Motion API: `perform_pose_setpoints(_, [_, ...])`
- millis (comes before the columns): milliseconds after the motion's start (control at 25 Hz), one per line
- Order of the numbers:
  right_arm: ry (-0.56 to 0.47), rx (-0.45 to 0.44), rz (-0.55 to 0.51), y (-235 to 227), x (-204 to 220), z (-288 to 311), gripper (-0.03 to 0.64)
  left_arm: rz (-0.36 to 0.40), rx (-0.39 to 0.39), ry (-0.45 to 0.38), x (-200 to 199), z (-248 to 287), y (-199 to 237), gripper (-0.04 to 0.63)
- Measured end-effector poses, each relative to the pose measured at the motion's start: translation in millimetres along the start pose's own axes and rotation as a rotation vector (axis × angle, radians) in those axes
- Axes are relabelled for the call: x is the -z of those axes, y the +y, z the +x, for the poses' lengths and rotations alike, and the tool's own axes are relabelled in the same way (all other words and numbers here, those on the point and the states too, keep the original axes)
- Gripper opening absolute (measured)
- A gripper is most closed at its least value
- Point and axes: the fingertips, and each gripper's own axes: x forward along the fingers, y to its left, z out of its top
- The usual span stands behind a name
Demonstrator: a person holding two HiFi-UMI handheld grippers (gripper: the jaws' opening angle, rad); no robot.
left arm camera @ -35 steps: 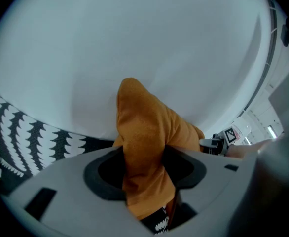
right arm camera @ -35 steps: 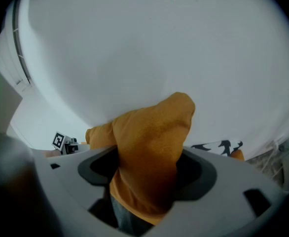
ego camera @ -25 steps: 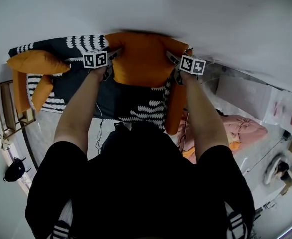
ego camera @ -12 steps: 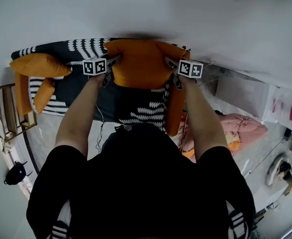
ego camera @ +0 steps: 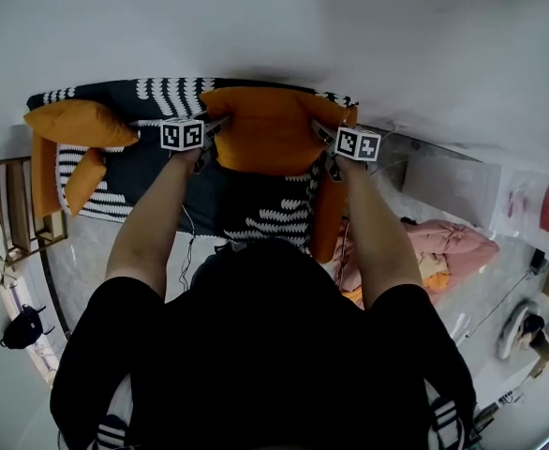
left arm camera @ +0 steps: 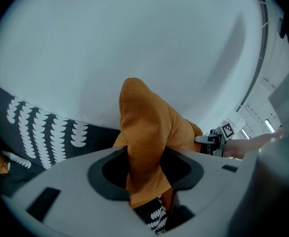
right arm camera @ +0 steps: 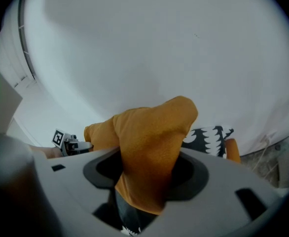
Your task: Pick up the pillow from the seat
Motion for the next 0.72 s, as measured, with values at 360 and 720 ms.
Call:
perform_pose_setpoints(360, [-0.015,0.008,-0.006,17,11,-15,0.221,0.012,0.020,0.006,10,-19,-13,0.184])
perform_pose_setpoints(720, [-0.038,0.010,-0.007,36,22,-33,0.213,0.026,0.041,0.005,19,-40,-23,0.179])
